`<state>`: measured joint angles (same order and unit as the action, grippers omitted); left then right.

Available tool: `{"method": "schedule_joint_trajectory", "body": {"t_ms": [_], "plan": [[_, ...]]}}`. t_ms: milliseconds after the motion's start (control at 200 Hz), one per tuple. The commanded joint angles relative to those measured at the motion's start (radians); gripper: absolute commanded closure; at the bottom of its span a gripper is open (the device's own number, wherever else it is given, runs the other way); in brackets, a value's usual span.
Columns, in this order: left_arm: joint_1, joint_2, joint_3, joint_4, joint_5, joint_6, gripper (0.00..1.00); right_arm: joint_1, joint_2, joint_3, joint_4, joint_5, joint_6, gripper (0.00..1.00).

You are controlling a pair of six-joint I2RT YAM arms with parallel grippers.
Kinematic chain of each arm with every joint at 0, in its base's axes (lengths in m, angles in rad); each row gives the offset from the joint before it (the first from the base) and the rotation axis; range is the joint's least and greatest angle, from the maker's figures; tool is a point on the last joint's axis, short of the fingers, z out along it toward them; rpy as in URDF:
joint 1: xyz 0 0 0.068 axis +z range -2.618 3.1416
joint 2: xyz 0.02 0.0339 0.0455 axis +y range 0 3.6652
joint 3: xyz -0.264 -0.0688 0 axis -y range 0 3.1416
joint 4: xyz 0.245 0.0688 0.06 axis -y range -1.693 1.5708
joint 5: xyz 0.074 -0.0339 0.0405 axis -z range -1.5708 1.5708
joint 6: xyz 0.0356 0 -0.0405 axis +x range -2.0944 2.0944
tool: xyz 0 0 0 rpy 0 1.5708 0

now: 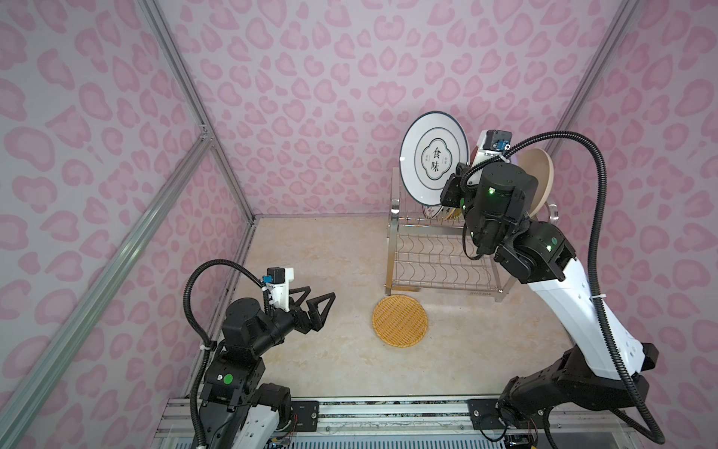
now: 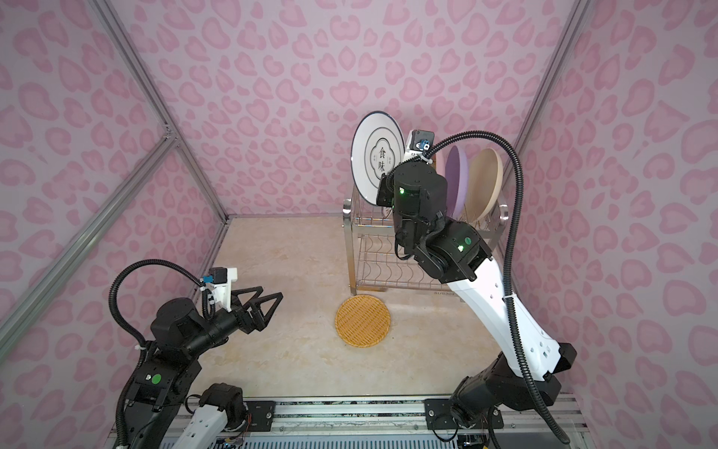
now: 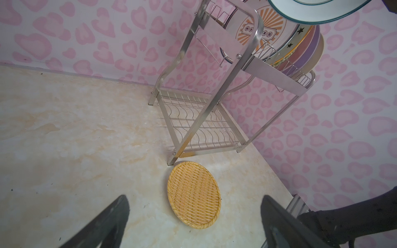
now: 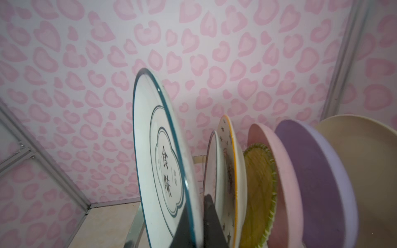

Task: Load plates into a dish rack
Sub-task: Place the plate on the dish rack.

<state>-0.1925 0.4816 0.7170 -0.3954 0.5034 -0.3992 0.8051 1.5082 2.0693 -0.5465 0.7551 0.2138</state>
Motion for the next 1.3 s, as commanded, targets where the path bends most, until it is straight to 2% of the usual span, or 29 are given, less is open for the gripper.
{"method": "schedule_joint_trajectory", "body": {"t_ms": [0, 145, 275, 651, 1291], "plan": [[-0.004, 0.000, -0.002, 0.009, -0.011, 0.018, 0.03, 0.001, 0.014, -0.024, 0.147, 0.211, -0.120, 1.00], [-0.008, 0.003, -0.007, 0.012, -0.014, 0.019, 0.03, 0.004, 0.066, -0.002, 0.180, 0.282, -0.176, 1.00], [-0.007, 0.003, -0.007, 0.012, -0.016, 0.018, 0.03, 0.023, 0.113, 0.005, 0.272, 0.367, -0.280, 1.00], [-0.016, 0.002, -0.011, 0.016, -0.016, 0.020, 0.03, 0.048, 0.224, 0.059, 0.324, 0.446, -0.385, 1.00], [-0.041, -0.006, -0.017, 0.012, -0.025, 0.024, 0.03, 0.030, 0.316, 0.089, 0.242, 0.464, -0.272, 1.00]]}}
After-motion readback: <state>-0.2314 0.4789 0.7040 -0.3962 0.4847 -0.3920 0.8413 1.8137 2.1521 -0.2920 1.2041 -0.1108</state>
